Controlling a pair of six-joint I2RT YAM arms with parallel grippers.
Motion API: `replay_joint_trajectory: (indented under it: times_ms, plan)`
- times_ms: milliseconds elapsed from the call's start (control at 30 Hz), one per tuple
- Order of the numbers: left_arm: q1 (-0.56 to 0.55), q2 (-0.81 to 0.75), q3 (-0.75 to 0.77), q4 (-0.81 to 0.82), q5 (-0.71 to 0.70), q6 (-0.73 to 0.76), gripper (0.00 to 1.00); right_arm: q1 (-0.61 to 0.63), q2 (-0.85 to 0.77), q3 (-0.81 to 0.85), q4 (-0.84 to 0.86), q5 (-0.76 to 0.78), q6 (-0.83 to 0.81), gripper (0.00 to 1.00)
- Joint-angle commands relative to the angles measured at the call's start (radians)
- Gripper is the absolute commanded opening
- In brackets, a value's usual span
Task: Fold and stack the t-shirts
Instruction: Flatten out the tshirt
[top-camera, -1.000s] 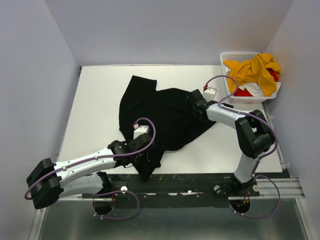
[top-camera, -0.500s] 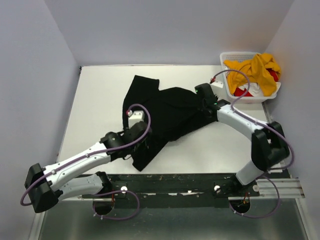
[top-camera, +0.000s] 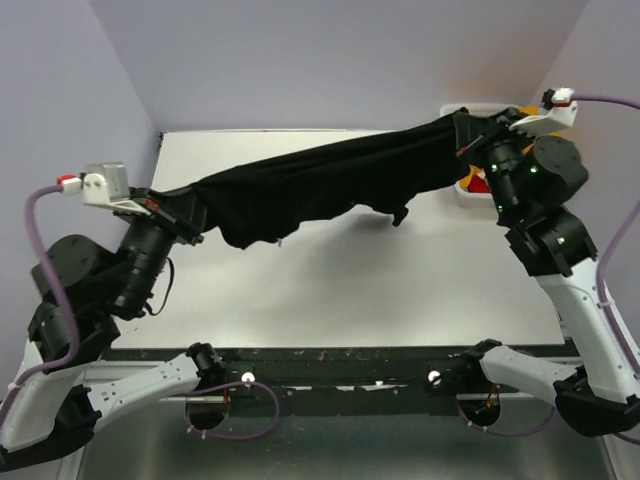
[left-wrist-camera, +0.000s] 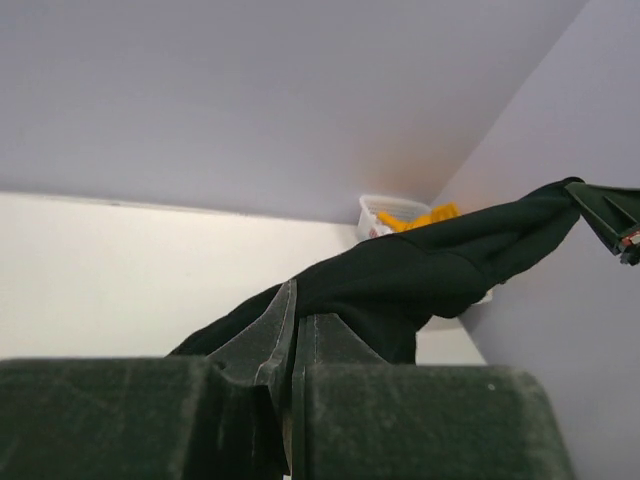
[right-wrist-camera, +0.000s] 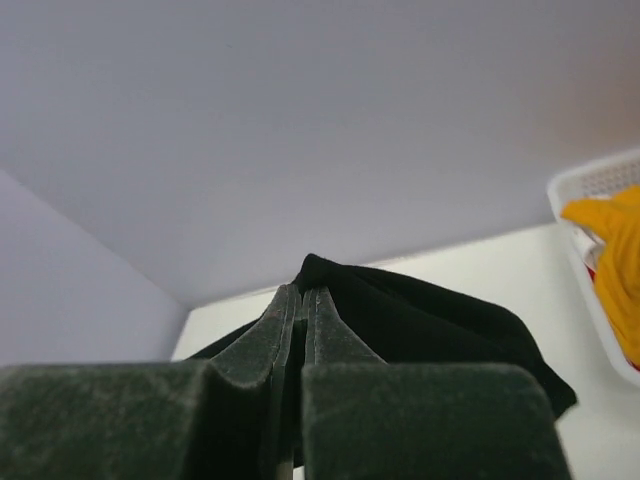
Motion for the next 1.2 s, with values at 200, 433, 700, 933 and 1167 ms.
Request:
replay_joint_trajectory:
  times_ms: [200,433,700,933,1167]
  plan:
    - [0.006,0.031,0.136,0.06,-0.024,0.242,0.0,-0.008,-0.012,0.127,-0.137,-0.177,-0.087,0.01]
    - [0.208,0.248,-0.006,-0.024,-0.08,0.081,0.0,-0.008,0.258,0.051,-0.249,-0.163,-0.05,0.01]
    - [0.509,0.559,-0.302,-0.035,0.214,-0.156,0.0,-0.009,0.71,0.039,-0.17,-0.247,0.005,0.67]
    - [0.534,0.587,-0.42,0.057,0.286,-0.185,0.0,-0.009,0.494,-0.218,-0.092,-0.223,0.054,1.0]
    - [0.534,0.575,-0.483,0.08,0.312,-0.202,0.0,-0.007,0.346,-0.515,-0.093,-0.172,0.13,1.0]
